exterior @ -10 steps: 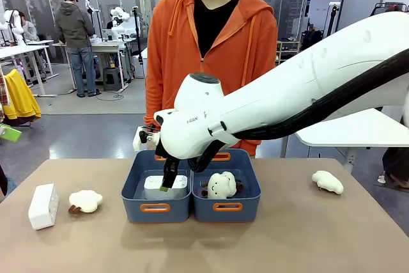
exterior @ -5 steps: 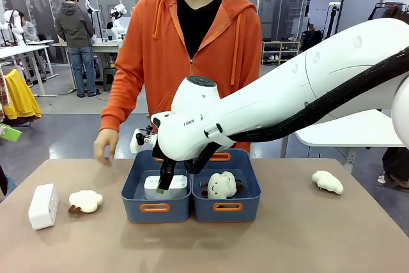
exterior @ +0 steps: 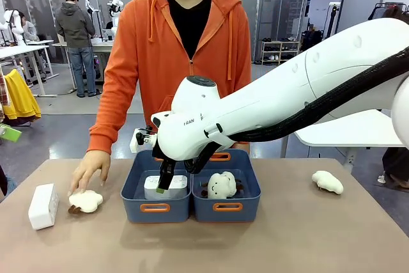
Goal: Sort the digital clocks into the basket.
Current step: Pick up the Digital clock from the table and place it into the empty Plastic storage basket.
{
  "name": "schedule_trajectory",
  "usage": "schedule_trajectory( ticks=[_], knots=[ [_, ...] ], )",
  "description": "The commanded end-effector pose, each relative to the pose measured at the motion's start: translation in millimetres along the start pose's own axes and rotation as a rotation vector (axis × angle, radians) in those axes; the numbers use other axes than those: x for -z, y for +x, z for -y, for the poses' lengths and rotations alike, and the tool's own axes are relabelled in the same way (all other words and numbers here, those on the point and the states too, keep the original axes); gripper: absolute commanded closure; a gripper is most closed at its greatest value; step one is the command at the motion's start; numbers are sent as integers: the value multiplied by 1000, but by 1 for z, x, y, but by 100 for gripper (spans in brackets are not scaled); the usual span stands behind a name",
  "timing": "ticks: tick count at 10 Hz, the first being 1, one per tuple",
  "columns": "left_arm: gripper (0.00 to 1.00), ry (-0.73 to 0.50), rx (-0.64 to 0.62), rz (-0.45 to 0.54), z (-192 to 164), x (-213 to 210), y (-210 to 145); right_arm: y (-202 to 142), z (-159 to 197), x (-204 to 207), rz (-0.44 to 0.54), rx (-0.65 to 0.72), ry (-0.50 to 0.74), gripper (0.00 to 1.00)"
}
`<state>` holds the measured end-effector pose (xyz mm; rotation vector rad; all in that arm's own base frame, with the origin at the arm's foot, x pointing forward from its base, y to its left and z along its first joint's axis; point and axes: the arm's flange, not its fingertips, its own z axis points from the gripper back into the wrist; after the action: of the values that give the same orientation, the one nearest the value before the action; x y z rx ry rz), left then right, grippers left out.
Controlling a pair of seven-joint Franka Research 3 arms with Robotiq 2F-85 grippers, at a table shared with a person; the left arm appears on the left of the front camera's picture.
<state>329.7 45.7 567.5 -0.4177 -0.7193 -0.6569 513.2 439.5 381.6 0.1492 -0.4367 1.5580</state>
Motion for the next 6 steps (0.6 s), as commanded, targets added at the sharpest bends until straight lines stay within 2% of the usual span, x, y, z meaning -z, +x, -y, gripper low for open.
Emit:
schedule_trajectory(
  ticks=[1, 2, 4, 6],
  knots=[
    [0, -17, 18, 1, -2, -1, 0, -12, -2, -28, 20, 42, 7, 0],
    [0, -17, 18, 1, -2, -1, 0, -31, -8, -58, 40, 78, -3, 0],
    [0, -17, 18, 1, -2, -1, 0, -105, -22, -127, 130, 284, -75, 0],
    [0, -17, 18, 1, -2, -1, 0, -183, -49, -172, 292, 489, -109, 0]
  ],
)
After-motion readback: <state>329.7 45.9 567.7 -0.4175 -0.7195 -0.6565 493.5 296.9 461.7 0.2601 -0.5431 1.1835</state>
